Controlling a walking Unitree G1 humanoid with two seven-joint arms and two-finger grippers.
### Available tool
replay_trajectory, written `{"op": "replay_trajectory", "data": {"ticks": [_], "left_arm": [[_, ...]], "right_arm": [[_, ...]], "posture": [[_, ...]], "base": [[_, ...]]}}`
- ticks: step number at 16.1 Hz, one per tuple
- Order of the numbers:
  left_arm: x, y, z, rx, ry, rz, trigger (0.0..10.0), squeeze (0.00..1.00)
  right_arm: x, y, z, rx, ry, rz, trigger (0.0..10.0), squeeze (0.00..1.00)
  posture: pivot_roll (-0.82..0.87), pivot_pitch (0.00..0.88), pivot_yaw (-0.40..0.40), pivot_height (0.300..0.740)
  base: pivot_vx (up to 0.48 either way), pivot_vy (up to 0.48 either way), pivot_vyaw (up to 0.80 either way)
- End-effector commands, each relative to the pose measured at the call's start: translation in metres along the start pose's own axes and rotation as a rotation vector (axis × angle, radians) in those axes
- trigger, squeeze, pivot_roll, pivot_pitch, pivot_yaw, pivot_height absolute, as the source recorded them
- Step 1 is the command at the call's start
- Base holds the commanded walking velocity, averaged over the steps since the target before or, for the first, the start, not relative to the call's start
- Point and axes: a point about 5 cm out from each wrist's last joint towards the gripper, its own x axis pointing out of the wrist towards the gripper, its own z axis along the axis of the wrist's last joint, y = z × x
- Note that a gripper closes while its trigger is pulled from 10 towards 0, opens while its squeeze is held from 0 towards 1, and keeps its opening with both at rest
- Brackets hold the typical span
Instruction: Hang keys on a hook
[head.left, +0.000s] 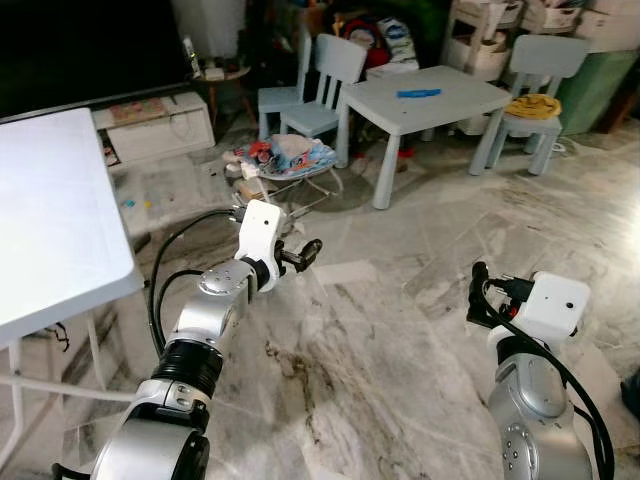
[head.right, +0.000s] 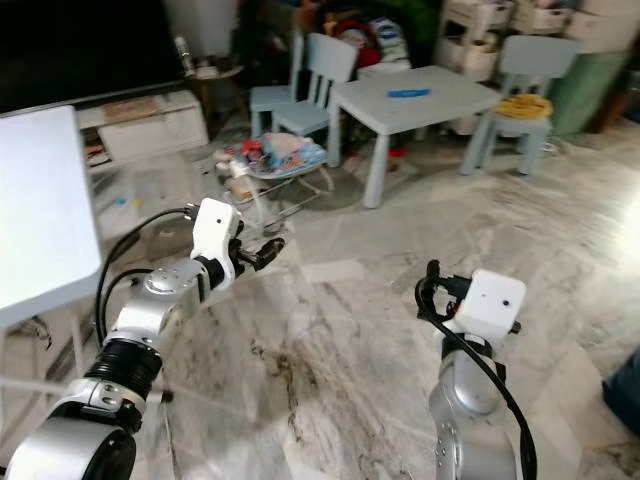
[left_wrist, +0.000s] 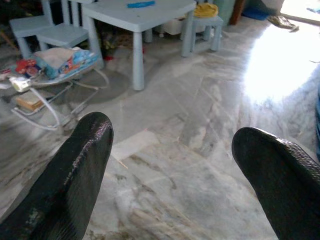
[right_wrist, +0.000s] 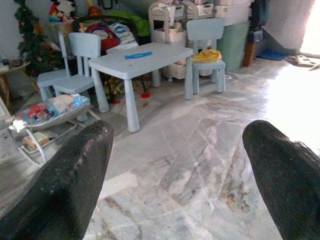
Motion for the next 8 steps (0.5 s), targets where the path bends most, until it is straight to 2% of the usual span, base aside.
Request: {"op": "replay_trajectory", "data": {"ticks": [1,3,8], "left_arm": [[0.0011,-0.0058,-0.0029,0.012,0.010,-0.025,10.0,0.00],[0.0011,-0.0078,-0.0050,0.017,0.014,-0.036,10.0,0.00],[-0.0007,-0.0016,-0.0085,0.018,0.024,-0.014,10.0,0.00]], "right_arm": [[0.0013,-0.0043,0.0046,-0.005,-0.017,-0.008,10.0,0.00],[0.0021,-0.0045,0.0053,-0.006,-0.017,-0.010,10.0,0.00],[0.0011,0.0012,0.0043,-0.002,-0.010,0.008,10.0,0.00]], "posture": [[-0.01,0.000,0.044,0.740],[-0.01,0.000,0.043,0.740],[-0.01,0.000,0.032,0.740]], "base": [[0.000,0.000,-0.77],[0.000,0.000,-0.77],[0.000,0.000,-0.77]]}}
